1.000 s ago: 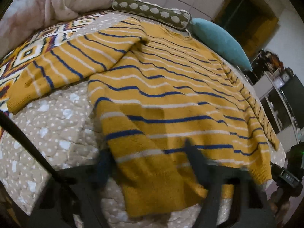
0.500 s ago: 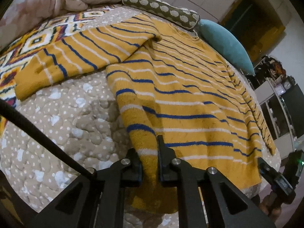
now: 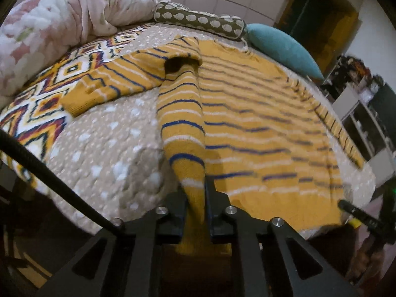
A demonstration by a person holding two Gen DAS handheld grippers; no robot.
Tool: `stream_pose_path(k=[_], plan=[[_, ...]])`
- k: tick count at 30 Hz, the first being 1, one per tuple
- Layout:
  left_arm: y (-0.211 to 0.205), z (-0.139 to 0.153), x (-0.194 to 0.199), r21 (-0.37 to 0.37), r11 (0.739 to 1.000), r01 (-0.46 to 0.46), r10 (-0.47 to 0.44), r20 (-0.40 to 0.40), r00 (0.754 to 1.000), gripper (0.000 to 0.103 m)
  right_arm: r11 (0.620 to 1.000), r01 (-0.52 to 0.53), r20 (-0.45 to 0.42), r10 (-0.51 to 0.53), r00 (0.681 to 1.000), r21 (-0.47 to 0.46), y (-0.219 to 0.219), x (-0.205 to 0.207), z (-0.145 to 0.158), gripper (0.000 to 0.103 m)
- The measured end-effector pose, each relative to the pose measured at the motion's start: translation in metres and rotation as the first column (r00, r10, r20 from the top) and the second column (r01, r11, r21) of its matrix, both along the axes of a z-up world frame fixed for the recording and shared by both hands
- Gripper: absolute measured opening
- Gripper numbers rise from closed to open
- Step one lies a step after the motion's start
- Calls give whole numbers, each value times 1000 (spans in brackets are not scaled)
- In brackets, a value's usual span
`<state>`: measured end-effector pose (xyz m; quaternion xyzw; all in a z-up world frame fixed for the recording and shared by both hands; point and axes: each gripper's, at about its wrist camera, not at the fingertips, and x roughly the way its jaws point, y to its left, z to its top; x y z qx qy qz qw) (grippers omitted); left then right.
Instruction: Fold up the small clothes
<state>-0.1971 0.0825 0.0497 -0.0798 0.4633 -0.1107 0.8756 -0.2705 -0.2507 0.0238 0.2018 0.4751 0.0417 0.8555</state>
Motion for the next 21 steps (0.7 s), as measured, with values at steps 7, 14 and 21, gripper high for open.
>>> stream_pose_path(k=[7,14,21], plan=[[66,20,9,-18,985,-171,172,82,982,57,995,36,56,-30,998,-98,-14,-11,20,18],[136,-5,72,-187,913,-362,364,-23,931,69,992,39,69,-31,997,-116,-8,2,25,18],[145,-32,125,-148,911,-384,367,-133,921,10,986,9,65,2,998,-164,9,12,24,18]])
